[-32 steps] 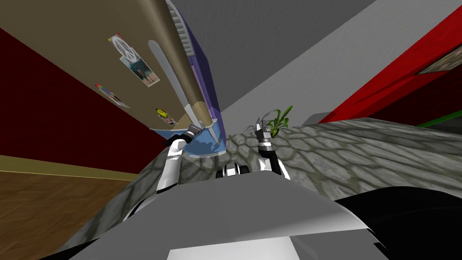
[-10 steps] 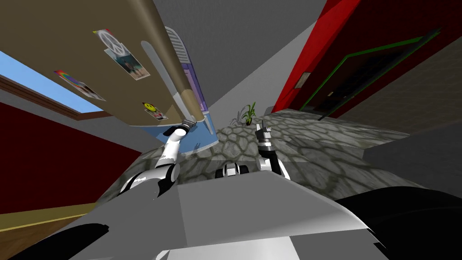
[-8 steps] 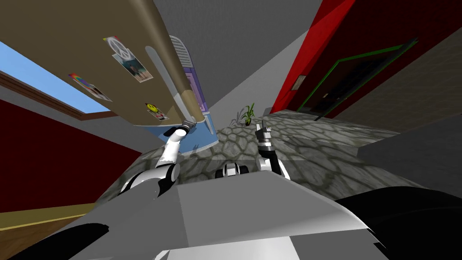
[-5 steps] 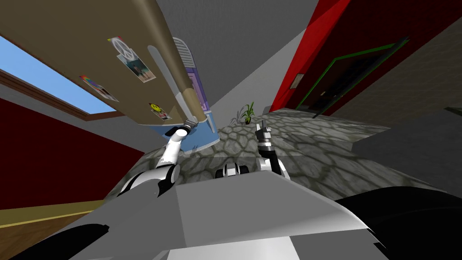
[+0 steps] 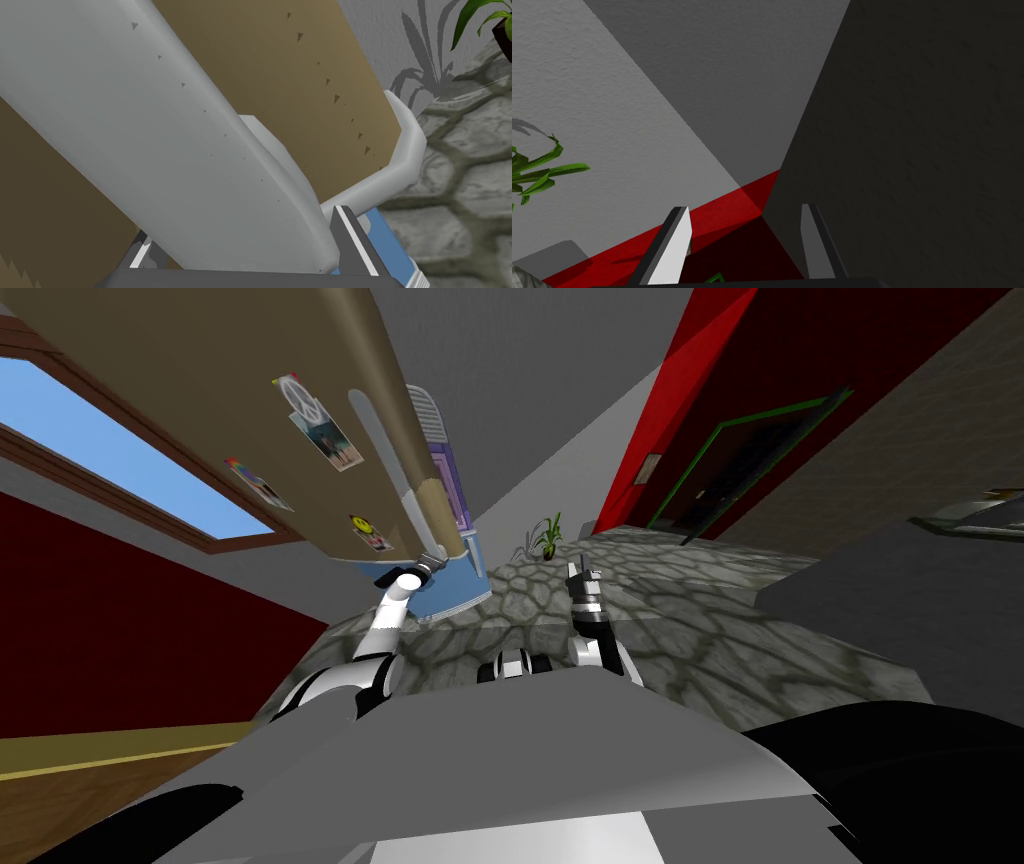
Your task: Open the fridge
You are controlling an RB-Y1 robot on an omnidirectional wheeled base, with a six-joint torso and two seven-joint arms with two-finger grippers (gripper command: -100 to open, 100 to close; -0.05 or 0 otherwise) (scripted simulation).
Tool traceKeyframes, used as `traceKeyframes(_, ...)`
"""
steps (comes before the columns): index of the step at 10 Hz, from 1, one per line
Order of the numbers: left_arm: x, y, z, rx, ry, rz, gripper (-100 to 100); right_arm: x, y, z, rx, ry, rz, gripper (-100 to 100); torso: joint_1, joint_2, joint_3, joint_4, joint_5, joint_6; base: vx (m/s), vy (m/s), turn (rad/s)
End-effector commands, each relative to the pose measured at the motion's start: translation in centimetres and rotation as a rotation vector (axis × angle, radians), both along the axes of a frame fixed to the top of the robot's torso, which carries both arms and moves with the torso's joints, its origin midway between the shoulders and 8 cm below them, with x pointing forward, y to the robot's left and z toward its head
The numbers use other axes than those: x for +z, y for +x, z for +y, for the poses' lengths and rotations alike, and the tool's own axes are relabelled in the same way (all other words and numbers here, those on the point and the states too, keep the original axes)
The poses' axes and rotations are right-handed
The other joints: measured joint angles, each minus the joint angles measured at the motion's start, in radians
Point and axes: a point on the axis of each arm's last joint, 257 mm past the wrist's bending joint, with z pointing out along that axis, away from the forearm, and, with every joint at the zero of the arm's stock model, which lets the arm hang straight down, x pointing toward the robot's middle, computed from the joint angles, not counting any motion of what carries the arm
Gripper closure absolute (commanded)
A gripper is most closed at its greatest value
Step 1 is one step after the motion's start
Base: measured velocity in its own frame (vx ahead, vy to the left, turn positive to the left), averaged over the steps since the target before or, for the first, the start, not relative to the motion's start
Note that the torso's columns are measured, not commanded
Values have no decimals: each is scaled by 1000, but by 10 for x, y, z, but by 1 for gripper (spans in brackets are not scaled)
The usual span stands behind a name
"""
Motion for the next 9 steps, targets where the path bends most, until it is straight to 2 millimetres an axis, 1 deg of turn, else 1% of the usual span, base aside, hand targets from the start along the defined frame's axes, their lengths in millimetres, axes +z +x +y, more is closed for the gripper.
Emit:
traceKeyframes(1, 3, -4, -26, -57, 4, -8, 100, 0, 0, 0, 0, 0, 0, 0, 2, 0, 0, 0, 0, 0, -220, 242, -68)
traceKeyframes(2, 3, -4, -26, -57, 4, -8, 100, 0, 0, 0, 0, 0, 0, 0, 1, 1, 0, 0, 0, 2, -202, 191, -46)
traceKeyframes(3, 3, -6, -41, -88, 4, -8, 100, 0, 0, 0, 0, 0, 0, 0, -1, -1, -1, -1, 0, 0, -237, 248, -42)
traceKeyframes(4, 3, -8, -55, -118, 3, -8, 100, 0, 0, 0, 0, 0, 0, 0, 3, 1, 0, 0, 1, 1, -245, 250, -70)
traceKeyframes(5, 3, -8, -55, -118, 3, -8, 100, 0, 0, 0, 0, 0, 0, 0, 0, 1, 1, 0, 1, 2, -191, 198, -34)
traceKeyframes(6, 3, -11, -70, -149, 2, -7, 100, 0, 0, 0, 0, 0, 0, 0, -3, -2, -1, -1, 0, 2, -225, 208, -35)
traceKeyframes(7, 0, -11, -63, -136, -1, -3, 100, 0, 0, 0, 0, 0, 0, 0, -3, 0, 0, -1, 0, 3, -119, 100, -24)
traceKeyframes(8, -2, -16, -78, -174, 0, 2, 100, 0, 0, 0, 0, 0, 0, 0, -9, -5, -3, -2, -2, 4, -106, 149, -13)
traceKeyframes(9, -2, -21, -92, -207, 1, 1, 100, 0, 0, 0, 0, 0, 0, 0, -5, -3, -2, -1, -2, 5, -142, 244, -33)
